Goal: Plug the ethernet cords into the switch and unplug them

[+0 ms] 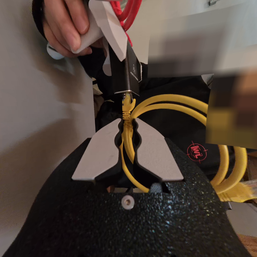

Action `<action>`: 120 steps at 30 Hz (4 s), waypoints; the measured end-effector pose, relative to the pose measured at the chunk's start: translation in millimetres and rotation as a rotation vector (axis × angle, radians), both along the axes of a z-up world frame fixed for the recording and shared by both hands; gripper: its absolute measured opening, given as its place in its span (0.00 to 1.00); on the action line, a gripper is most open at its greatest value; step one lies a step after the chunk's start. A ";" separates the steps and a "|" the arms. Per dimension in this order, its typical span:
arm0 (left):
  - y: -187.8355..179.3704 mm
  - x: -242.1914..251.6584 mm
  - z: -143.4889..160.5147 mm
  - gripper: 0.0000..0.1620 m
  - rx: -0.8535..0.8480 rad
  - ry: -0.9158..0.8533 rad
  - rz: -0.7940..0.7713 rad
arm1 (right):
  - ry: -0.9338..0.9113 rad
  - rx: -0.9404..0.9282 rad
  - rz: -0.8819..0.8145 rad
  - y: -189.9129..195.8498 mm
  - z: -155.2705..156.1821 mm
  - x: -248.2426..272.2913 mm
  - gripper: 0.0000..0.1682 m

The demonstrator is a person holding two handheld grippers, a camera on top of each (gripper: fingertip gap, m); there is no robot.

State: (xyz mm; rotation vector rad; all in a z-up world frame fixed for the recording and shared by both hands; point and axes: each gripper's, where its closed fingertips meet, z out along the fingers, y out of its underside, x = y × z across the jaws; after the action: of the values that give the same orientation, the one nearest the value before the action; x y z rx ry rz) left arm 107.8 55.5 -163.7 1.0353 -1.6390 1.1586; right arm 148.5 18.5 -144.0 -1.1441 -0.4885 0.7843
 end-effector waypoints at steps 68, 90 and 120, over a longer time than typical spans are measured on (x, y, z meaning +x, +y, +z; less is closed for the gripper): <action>13.1 54.7 9.4 0.10 0.858 -1.107 0.441 | 0.135 0.061 -0.193 12.9 19.4 31.3 0.38; 21.6 51.8 -11.8 0.08 0.997 -0.994 0.281 | 0.138 -0.053 -0.187 27.1 0.1 26.9 0.38; 13.2 52.6 36.9 0.08 1.000 -1.203 0.531 | 0.067 -0.041 -0.292 28.5 17.4 26.6 0.42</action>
State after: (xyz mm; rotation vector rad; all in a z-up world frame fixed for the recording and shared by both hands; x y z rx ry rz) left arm 160.4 68.7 -126.8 1.5642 -3.2369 1.4291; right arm 175.0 47.0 -126.6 -1.1904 -0.2425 0.5784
